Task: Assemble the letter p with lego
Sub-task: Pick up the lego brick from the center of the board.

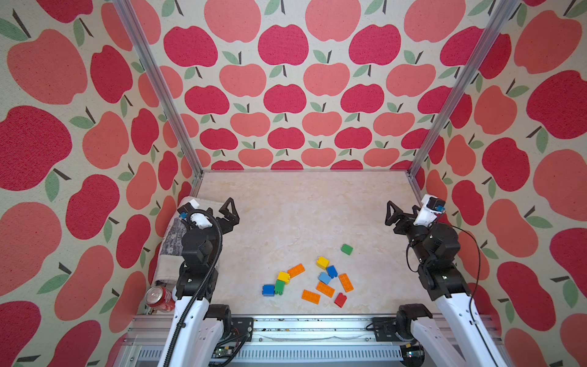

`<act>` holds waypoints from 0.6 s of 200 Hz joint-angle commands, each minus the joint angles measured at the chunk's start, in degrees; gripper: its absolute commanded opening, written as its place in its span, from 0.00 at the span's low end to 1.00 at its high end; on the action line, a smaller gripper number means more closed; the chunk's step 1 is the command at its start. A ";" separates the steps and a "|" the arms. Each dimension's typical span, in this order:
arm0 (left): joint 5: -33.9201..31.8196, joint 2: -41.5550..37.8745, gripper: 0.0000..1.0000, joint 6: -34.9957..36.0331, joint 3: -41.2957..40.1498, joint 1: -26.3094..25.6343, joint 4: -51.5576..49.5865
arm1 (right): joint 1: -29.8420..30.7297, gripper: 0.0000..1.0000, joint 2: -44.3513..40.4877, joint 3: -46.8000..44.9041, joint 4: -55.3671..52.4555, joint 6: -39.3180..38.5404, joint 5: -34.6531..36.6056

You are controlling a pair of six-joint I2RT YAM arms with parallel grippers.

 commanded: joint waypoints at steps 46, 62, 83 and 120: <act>7.63 -3.56 0.99 -3.80 -3.82 -10.28 -25.45 | 13.90 0.95 7.50 2.30 -29.58 11.23 -5.46; 2.19 -3.88 1.00 -4.15 -5.98 -17.49 -26.21 | 20.77 0.94 9.00 2.68 -33.03 12.74 -1.55; -4.05 -3.15 0.99 -5.06 -8.95 -24.92 -25.37 | 28.09 0.91 11.22 2.28 -35.86 15.66 1.19; -10.58 -0.76 0.99 -5.91 -11.39 -34.26 -23.14 | 37.33 0.85 14.30 1.07 -37.67 19.88 4.00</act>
